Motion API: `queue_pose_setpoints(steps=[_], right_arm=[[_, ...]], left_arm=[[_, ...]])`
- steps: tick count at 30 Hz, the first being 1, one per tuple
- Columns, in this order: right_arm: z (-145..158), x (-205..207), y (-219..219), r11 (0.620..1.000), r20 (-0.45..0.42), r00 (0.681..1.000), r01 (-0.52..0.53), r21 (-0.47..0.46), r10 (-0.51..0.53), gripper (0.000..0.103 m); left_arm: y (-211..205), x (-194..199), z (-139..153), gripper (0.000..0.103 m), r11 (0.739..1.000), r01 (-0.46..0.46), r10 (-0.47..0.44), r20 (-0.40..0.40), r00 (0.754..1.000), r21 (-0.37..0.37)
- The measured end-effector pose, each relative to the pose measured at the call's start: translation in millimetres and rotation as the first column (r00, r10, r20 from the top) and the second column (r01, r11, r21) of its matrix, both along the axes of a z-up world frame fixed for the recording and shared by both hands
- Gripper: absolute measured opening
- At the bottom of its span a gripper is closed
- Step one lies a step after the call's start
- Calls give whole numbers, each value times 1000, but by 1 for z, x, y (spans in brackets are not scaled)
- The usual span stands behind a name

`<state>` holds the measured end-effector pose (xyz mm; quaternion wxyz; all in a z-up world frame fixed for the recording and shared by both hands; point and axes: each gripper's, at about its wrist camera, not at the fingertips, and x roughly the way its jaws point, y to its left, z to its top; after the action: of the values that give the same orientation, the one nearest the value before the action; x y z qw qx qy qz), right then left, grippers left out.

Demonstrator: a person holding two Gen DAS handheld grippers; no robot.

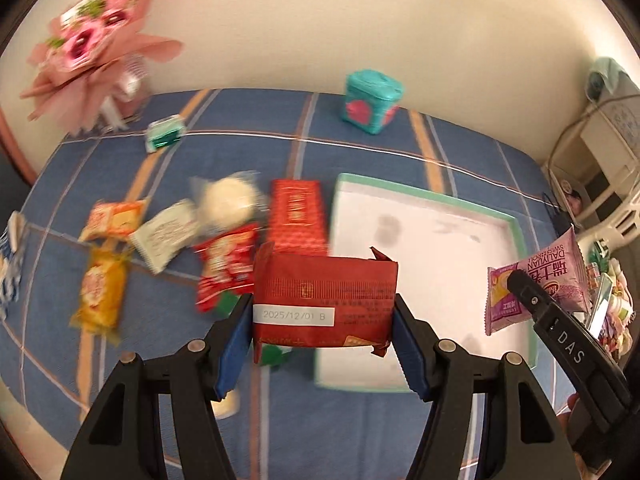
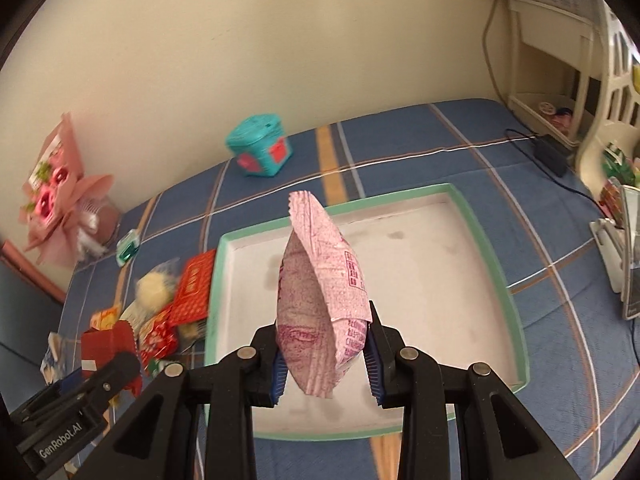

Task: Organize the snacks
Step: 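Carry both packs over the white tray and lower them inside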

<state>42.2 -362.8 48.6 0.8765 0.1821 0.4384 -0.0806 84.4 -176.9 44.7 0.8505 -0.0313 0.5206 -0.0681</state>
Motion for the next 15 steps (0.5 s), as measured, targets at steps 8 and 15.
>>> queue_pose_setpoints(steps=[8, 15], right_arm=[[-5, 7, -36, 996, -13, 996, 87, 3, -86, 34], [-20, 22, -59, 992, -56, 991, 124, -14, -125, 34]], left_arm=[[-54, 25, -5, 67, 999, 38, -38, 35, 999, 2], [-84, 47, -23, 67, 996, 85, -85, 74, 994, 4]])
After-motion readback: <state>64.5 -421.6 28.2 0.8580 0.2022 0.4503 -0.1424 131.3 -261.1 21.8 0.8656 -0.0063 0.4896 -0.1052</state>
